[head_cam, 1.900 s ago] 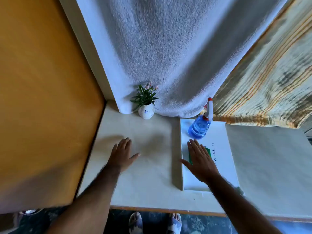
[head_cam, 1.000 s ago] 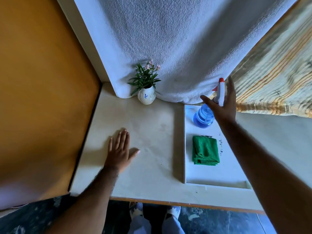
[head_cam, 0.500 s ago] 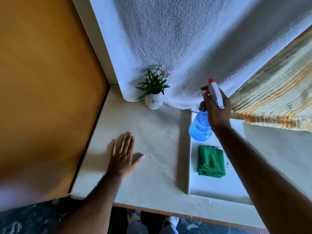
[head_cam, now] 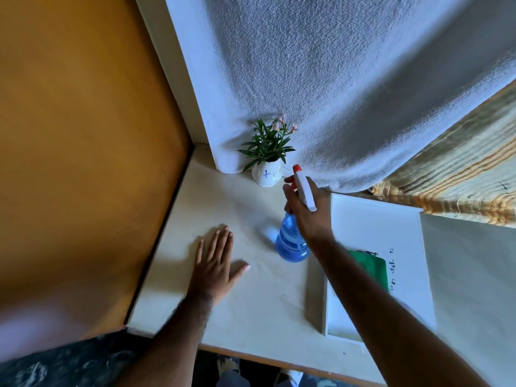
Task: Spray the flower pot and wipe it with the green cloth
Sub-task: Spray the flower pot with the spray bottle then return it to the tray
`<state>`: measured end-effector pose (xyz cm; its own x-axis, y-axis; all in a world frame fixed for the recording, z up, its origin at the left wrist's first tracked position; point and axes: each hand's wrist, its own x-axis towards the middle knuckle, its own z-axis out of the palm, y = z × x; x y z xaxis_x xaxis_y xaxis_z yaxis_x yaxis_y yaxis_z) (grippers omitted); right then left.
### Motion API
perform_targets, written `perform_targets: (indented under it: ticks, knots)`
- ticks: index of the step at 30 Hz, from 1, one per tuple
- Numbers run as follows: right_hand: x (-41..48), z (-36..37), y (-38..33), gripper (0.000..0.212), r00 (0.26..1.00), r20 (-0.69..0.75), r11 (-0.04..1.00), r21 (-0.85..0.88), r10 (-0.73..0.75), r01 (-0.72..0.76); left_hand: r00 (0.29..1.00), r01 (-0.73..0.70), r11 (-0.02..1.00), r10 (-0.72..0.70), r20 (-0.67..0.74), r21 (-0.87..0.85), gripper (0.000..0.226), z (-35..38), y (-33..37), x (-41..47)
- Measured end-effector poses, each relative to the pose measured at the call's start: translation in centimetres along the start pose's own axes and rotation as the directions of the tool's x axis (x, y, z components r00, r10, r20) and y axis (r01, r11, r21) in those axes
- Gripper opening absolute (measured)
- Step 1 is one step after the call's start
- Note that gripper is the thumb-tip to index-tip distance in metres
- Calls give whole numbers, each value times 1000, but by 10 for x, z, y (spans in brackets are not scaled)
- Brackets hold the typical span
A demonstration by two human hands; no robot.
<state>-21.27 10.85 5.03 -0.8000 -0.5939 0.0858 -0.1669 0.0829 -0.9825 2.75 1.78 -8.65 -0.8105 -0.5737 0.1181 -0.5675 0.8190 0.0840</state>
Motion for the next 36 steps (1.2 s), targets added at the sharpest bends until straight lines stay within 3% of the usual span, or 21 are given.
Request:
perform_targets:
  ticks: [6, 10, 13, 16, 19, 27, 36]
  knots:
    - [-16, 6, 13, 31, 989, 149, 989, -148, 24, -1, 998, 11, 1000, -12, -60, -23, 89, 9, -1, -6]
    - [3, 12, 13, 18, 981, 93, 967, -207, 173, -151, 997, 15, 999, -18, -75, -36, 88, 10, 0, -6]
    - [10, 20, 16, 12, 951, 51, 896, -354, 305, -268, 996, 10, 1000, -12, -87, -27, 87, 9, 0, -7]
    - [15, 27, 18, 23, 927, -3, 827, -451, 376, -337, 996, 12, 1000, -14, -91, -24, 87, 10, 0, -7]
    - [19, 35, 16, 19, 905, -6, 768, -527, 426, -365, 996, 13, 1000, -15, -89, -22, 86, 10, 0, -6]
    - [20, 41, 11, 31, 893, -30, 696, -615, 449, -370, 996, 16, 999, -19, -88, -36, 86, 12, -1, -5]
    - [19, 38, 8, 25, 894, -57, 695, -608, 444, -384, 998, 24, 999, -26, -52, -37, 88, 10, -2, -6]
